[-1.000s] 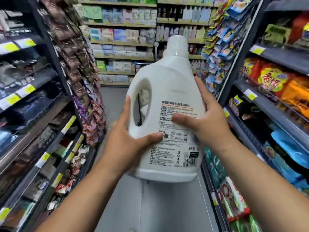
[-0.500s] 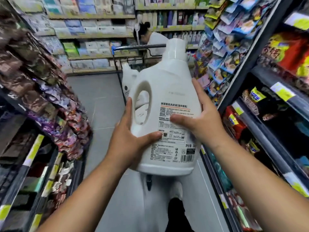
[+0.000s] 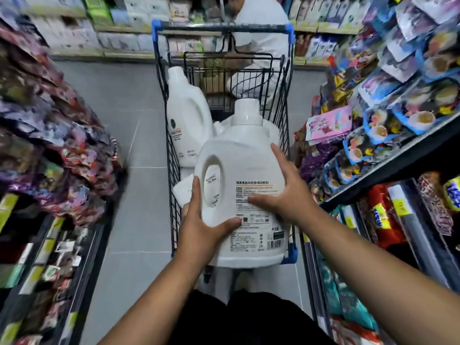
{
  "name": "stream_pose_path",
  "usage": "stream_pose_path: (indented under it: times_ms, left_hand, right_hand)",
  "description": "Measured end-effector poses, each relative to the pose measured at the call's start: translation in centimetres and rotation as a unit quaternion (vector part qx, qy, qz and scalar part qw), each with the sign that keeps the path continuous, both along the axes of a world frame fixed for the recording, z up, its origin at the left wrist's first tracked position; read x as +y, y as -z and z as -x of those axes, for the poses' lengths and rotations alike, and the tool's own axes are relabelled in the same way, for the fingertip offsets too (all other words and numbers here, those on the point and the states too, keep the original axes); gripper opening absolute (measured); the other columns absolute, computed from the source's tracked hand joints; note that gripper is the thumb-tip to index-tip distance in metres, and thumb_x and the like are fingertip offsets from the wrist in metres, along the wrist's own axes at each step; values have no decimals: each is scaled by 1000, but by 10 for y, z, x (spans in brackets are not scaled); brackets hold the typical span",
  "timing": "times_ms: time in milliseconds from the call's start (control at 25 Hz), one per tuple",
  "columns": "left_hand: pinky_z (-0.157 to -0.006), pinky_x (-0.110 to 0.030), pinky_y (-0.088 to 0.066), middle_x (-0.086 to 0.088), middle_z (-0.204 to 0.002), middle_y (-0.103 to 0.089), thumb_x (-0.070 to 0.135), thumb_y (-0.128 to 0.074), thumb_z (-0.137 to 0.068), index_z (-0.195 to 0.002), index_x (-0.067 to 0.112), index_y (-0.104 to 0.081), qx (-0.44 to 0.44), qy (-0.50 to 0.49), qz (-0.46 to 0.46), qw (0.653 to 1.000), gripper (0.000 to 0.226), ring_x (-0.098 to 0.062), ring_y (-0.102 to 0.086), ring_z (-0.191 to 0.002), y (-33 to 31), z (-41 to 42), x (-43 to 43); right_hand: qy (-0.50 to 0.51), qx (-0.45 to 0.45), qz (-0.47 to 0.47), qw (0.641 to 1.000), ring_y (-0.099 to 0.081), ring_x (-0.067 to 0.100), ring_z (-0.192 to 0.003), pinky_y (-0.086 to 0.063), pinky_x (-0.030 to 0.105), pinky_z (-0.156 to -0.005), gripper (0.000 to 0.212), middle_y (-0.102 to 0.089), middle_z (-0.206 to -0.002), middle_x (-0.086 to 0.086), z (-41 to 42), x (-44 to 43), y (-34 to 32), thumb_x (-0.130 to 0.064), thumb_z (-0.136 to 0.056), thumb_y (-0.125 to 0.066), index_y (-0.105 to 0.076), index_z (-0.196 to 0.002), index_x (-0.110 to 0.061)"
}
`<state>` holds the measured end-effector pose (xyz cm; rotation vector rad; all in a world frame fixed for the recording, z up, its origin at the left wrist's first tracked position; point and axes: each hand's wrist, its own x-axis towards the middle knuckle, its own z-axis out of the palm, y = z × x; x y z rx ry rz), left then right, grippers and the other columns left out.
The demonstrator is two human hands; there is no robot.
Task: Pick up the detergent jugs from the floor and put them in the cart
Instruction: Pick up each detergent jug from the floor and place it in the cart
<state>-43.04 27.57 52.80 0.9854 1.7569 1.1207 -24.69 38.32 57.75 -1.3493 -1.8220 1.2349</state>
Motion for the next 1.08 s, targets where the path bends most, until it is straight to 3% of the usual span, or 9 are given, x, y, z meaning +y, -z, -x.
stream_pose_path:
  times_ms: [160,280,400,560,720,1080]
  left_hand:
    - [-111,-33,-37,15,-138,-35,43,-91,-59,-151,54,-5,7,-3,44,999,127,-7,-40,-130,31,-9,26]
    - [-114,-36,-36,3,-145,-37,47,-91,-57,-150,55,-3,20,-6,79,997,128,-12,-40,-132,46,-14,39]
    - [-108,-28,-33,-8,-146,-37,43,-92,-59,-148,58,1,25,-5,118,993,130,-16,-40,-130,53,-23,48]
    - [-111,-34,-34,-7,-149,-35,47,-91,-58,-139,71,5,28,-7,131,991,128,-22,-39,-137,66,-33,51]
    - [-110,-34,-36,1,-132,-39,47,-90,-60,-147,61,1,32,0,147,989,127,-24,-44,-133,72,-37,52]
    - [-108,-28,-28,-10,-158,-25,47,-88,-63,-150,49,13,38,27,172,984,134,-24,-32,-144,81,-36,38]
  right_hand:
    - [-18,-45,37,998,-39,8,-126,-33,24,-102,119,-32,-137,-11,-5,37,35,-28,-58,-93,-20,-151,-43]
    - [-28,-55,62,996,-39,13,-130,-35,34,-110,122,-32,-141,-7,-8,53,55,-38,-53,-93,-18,-149,-50]
    - [-29,-53,79,995,-38,19,-135,-36,45,-112,123,-30,-148,-4,-14,61,70,-47,-48,-91,-16,-145,-57]
    - [-37,-62,89,993,-35,18,-136,-33,36,-112,121,-28,-149,-2,-24,67,83,-33,-56,-93,-14,-146,-54]
    - [-31,-57,100,993,-41,20,-133,-38,41,-110,119,-33,-146,1,-29,67,94,-36,-57,-93,-18,-148,-51]
    - [-59,-80,110,989,-41,17,-129,-37,37,-110,119,-32,-140,-4,-27,60,101,-38,-56,-92,-19,-149,-49]
